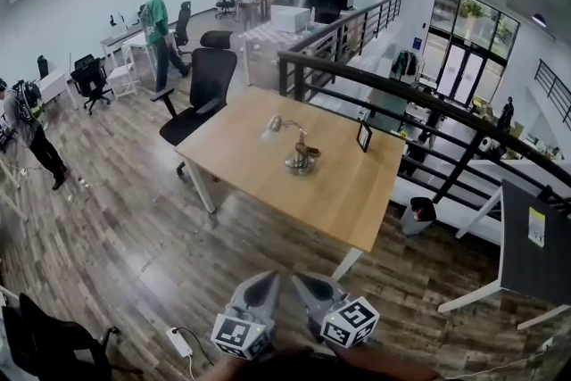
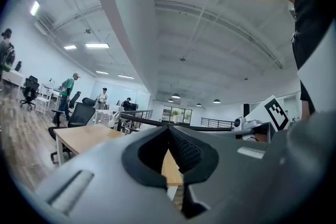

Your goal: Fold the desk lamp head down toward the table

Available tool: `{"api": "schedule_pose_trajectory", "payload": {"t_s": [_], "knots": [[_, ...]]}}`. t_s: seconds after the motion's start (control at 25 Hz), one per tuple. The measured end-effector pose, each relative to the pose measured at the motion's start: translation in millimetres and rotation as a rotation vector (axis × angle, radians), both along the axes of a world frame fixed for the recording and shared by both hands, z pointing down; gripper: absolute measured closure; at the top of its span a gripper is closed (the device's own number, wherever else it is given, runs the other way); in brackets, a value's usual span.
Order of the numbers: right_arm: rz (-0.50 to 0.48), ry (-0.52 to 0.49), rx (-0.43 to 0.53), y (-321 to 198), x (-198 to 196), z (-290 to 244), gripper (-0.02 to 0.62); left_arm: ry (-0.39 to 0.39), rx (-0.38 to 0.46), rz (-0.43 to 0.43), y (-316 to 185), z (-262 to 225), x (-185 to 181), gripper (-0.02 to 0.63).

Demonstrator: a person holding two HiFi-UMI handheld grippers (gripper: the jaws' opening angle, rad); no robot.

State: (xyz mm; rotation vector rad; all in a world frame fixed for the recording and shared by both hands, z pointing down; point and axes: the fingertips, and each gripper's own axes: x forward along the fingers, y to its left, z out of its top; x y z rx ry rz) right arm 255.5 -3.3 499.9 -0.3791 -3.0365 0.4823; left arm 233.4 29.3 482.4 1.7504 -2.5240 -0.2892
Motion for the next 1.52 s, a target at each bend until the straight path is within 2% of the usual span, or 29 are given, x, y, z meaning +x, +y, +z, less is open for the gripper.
{"api": "schedule_pose_trajectory", "payload": {"t_s": [0.2,0.44,0.68,0.96,1.28,1.52], "knots": [[0.031,0.000,-0.006,-26.4,-38.9,2.9,0.592,-0.003,0.009,0.031,-27.0,2.2,-41.2,0.604],[0.114,0.006,-0.007,-48.6,-111.1,-3.1,0.591,-0.015,0.023,0.127,-55.4,-5.0,-113.0,0.604],[0.177,0.003,-0.005,-43.6,-181.6,-10.6,0.592,-0.018,0.031,0.182,-51.0,-13.4,-186.0,0.604],[0.208,0.021,-0.007,-25.9,-248.3,-5.0,0.592,-0.010,0.023,0.224,-34.2,-8.7,-250.0,0.604],[0.198,0.030,0.001,-18.5,-295.4,-6.0,0.592,0.005,0.034,0.220,-27.2,-13.0,-296.7,0.604],[0.213,0.034,-0.012,-41.4,-313.2,2.3,0.586,0.008,0.028,0.227,-46.1,2.2,-315.9,0.604]]}}
